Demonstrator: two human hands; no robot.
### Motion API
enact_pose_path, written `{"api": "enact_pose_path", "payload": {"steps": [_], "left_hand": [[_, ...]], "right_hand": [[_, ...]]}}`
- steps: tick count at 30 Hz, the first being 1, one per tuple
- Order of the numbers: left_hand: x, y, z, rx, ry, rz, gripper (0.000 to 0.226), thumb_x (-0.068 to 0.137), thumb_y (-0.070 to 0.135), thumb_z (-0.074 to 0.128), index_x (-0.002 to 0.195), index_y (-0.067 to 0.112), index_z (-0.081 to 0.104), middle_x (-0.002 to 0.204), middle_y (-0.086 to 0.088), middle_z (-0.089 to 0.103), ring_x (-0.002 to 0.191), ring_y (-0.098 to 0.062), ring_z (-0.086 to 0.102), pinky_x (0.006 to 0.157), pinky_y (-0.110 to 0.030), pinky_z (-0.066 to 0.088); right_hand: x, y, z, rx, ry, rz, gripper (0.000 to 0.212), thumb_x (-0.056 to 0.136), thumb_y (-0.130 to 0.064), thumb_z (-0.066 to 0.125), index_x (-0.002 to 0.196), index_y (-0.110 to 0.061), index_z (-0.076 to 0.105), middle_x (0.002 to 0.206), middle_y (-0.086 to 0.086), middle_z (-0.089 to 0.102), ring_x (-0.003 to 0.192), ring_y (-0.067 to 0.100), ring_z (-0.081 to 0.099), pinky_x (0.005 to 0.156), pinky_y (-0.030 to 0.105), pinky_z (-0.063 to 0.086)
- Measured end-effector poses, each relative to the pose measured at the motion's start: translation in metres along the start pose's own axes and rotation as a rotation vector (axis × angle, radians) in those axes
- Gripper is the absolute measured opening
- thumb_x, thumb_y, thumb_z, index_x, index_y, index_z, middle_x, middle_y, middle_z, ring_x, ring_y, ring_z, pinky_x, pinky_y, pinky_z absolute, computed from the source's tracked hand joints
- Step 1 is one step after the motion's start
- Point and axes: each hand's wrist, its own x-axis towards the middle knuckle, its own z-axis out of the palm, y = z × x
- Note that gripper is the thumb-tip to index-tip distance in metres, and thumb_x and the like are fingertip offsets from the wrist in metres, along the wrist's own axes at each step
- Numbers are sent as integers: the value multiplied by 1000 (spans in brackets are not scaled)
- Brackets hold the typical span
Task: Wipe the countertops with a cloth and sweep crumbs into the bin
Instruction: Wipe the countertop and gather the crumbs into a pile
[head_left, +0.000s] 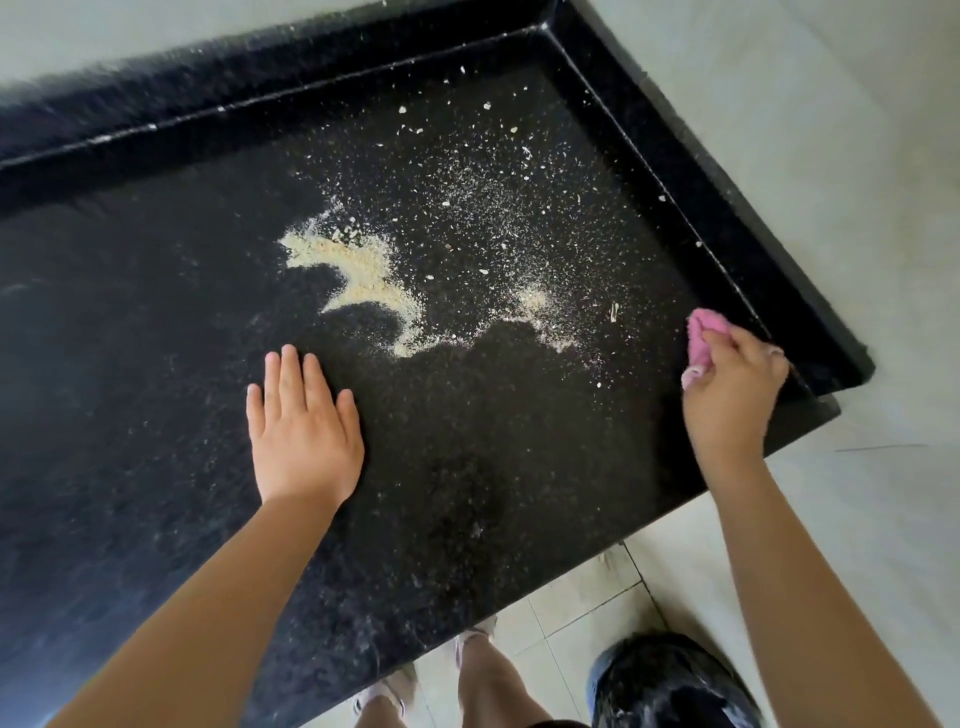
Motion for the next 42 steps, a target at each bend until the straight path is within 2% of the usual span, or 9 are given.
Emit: {"api": "enact_pose_path", "payload": {"steps": [3,8,14,19,22,31,34,37,42], "left_hand": [[0,-1,0,-26,2,10,50,97,22,27,142,-2,20,152,-14,12,142,-23,2,113,-37,-3],[-1,-2,2,-57,9,5,49,97,19,29,141,-3,22,152,-14,14,142,-23,4,113,-36,-2],[-3,2,-3,-94,48,48,49,97,17,33,139,-5,24,151,-16,16,141,-25,6,113,-37,0],[-3,17,1,-95,60,54,55,97,29,23,141,-4,20,152,-16,13,142,-25,4,113,-35,-3],[-1,21,10,-78,43,-32,52,98,23,28,142,-3,19,152,-16,11,142,-25,2,113,-37,-3],[-2,23,10,-73,72,-54,46,97,15,32,138,-6,28,150,-18,21,141,-28,11,113,-39,2],[-1,23,10,-61,69,-58,47,97,17,32,138,-5,27,150,-17,20,141,-27,9,113,-38,2],[-1,23,10,-54,70,-57,47,96,16,33,137,-5,29,150,-18,21,141,-28,10,113,-39,3],[-1,21,11,-45,65,-57,47,97,17,32,138,-5,28,150,-17,20,141,-27,10,113,-38,2]], "right_hand": [[-24,-28,5,33,-18,115,36,83,3,47,117,-4,55,131,10,47,120,33,31,92,44,36],[-77,-103,29,231,-78,-8,48,76,4,57,122,-10,55,129,6,48,116,29,34,85,47,41],[-43,-104,7,333,179,-164,48,52,10,69,99,5,65,102,20,63,89,42,55,74,13,22],[19,-40,-8,72,-21,155,36,85,-5,46,120,-3,53,131,13,45,123,32,32,99,35,28],[16,-47,1,46,-85,224,37,88,-6,47,125,-7,49,135,7,40,127,28,25,98,48,31],[-25,-96,13,187,-42,-223,36,77,-2,61,113,-6,60,123,3,52,113,27,41,93,26,31],[-13,-48,-4,211,32,-100,28,69,6,58,96,1,65,113,12,60,101,39,52,93,37,40],[-28,-13,-12,32,-114,149,38,85,-1,50,123,0,51,135,13,43,125,34,29,103,44,33],[-86,-34,-1,29,-131,58,48,77,2,59,124,-2,51,131,14,45,119,35,32,85,47,43]]}}
